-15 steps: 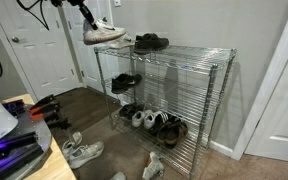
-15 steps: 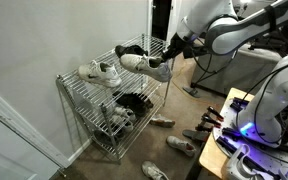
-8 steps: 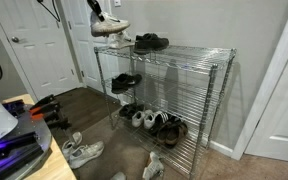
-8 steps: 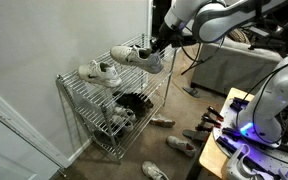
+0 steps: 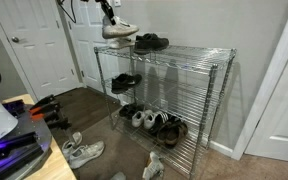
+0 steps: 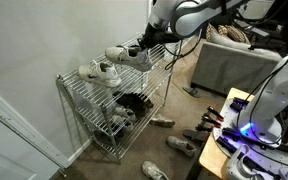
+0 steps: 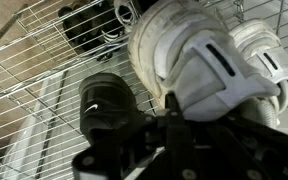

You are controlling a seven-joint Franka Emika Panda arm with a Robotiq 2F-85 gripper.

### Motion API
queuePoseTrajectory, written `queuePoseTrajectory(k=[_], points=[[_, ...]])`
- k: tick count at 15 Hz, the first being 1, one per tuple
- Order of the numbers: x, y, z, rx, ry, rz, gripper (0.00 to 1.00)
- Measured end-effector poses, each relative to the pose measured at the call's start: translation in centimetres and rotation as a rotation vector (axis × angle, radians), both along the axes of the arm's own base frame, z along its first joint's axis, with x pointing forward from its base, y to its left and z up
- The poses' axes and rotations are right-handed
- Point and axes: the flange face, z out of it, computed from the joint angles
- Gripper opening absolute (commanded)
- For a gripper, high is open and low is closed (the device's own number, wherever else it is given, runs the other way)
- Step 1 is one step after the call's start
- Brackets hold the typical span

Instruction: Move the right sneaker closer to the left sneaker

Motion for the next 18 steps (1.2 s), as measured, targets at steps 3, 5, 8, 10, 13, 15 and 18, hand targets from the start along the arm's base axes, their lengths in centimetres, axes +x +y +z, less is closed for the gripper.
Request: queuePoseTrajectory(k=[3, 5, 8, 10, 13, 15, 18], points=[[2.1, 0.3, -1.9, 0.014, 0.028, -0.003, 0.04], [3.0, 0.7, -2.9, 0.024, 0.043, -0.005, 0.04], [4.0, 1.4, -4.1, 0.049, 0.063, -0.013, 0.04], [4.3, 1.9, -4.5, 0.069, 0.071, -0.021, 0.04], [4.5, 2.2, -4.9, 0.095, 0.080, -0.037, 0.37], [4.6, 2.3, -4.8, 0.103, 0.078, -0.042, 0.50], [4.6, 2.3, -4.8, 0.114, 0.078, -0.049, 0.69]])
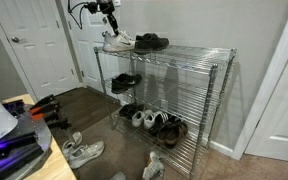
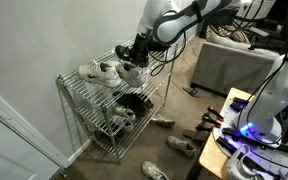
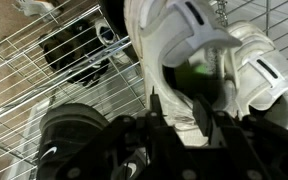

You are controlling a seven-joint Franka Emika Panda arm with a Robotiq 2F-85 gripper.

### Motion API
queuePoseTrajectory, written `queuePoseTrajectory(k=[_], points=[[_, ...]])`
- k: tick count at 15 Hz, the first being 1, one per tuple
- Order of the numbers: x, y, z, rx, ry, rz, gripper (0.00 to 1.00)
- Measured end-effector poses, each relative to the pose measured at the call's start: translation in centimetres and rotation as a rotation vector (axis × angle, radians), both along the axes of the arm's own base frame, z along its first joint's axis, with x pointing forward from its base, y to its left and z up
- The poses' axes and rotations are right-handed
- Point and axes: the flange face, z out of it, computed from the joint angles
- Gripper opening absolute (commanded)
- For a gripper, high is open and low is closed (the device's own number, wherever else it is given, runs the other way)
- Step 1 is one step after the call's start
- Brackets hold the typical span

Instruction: Move the right sneaker closer to the left sneaker

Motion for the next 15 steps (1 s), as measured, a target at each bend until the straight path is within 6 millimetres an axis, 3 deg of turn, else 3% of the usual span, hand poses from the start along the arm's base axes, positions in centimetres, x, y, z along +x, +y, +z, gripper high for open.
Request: queuePoseTrajectory(k=[5, 10, 15], points=[[-0.2, 0.6, 0.0, 0.008, 0.000, 0.004, 0.98], [-1.2, 1.7, 1.6, -0.015, -0.042, 0.040, 1.00], [-4.4, 2.2, 4.0, -0.073, -0.092, 0.051, 1.00]])
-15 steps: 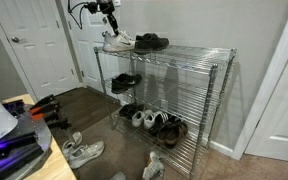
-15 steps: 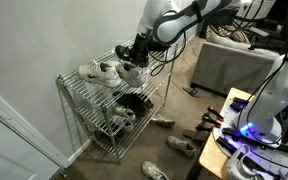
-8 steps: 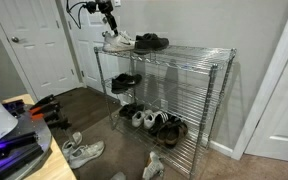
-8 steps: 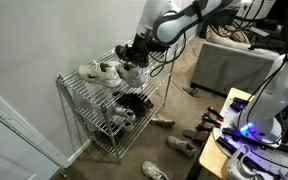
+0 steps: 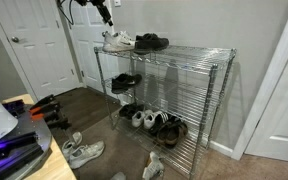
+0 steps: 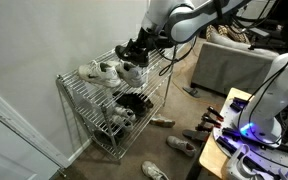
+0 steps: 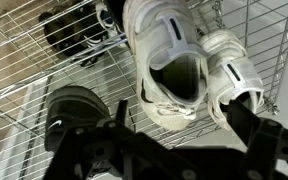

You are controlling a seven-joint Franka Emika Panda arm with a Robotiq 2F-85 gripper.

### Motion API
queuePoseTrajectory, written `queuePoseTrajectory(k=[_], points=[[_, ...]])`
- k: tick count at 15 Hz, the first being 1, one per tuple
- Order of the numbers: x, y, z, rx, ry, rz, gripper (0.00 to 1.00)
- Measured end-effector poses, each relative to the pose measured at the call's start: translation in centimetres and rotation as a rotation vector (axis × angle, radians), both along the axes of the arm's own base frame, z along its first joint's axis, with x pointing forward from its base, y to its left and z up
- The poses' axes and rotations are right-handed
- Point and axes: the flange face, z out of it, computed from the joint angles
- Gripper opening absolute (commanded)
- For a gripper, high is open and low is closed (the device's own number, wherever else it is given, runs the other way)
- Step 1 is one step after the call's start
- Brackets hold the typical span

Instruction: Move the right sneaker closer to the left sneaker

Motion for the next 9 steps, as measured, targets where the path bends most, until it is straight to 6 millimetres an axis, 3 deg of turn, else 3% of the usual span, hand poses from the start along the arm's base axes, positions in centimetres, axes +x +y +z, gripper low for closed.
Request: queuePoseTrajectory(k=[9], points=[[-4.9, 0.0, 1.6, -0.037, -0.040, -0.028, 1.00]])
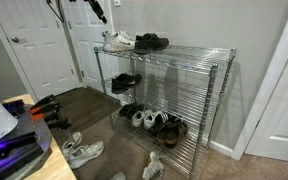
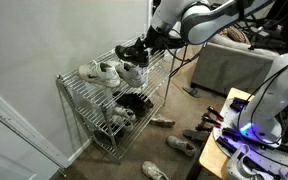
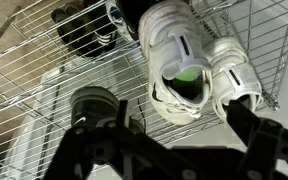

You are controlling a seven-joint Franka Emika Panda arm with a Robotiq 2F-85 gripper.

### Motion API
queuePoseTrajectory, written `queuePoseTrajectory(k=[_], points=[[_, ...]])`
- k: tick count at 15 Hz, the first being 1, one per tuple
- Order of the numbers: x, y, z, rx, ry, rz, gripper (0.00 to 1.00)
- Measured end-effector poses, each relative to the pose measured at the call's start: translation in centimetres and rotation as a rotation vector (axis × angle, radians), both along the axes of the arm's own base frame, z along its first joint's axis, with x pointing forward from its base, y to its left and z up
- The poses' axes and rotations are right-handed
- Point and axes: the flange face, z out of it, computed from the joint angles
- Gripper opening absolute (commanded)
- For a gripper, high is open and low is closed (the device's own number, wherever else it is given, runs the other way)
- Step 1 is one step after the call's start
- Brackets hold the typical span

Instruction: Move the right sneaker closer to the left sneaker

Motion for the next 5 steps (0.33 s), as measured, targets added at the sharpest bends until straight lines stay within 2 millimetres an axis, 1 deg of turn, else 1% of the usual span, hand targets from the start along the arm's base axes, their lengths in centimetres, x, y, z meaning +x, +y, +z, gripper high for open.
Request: queuePoseTrajectory(k=[2, 5], points=[[-0.56, 0.07, -0.04, -0.003, 0.001, 0.003, 1.00], [-0.69, 0.01, -0.02, -0.004, 0.000, 0.002, 1.00]])
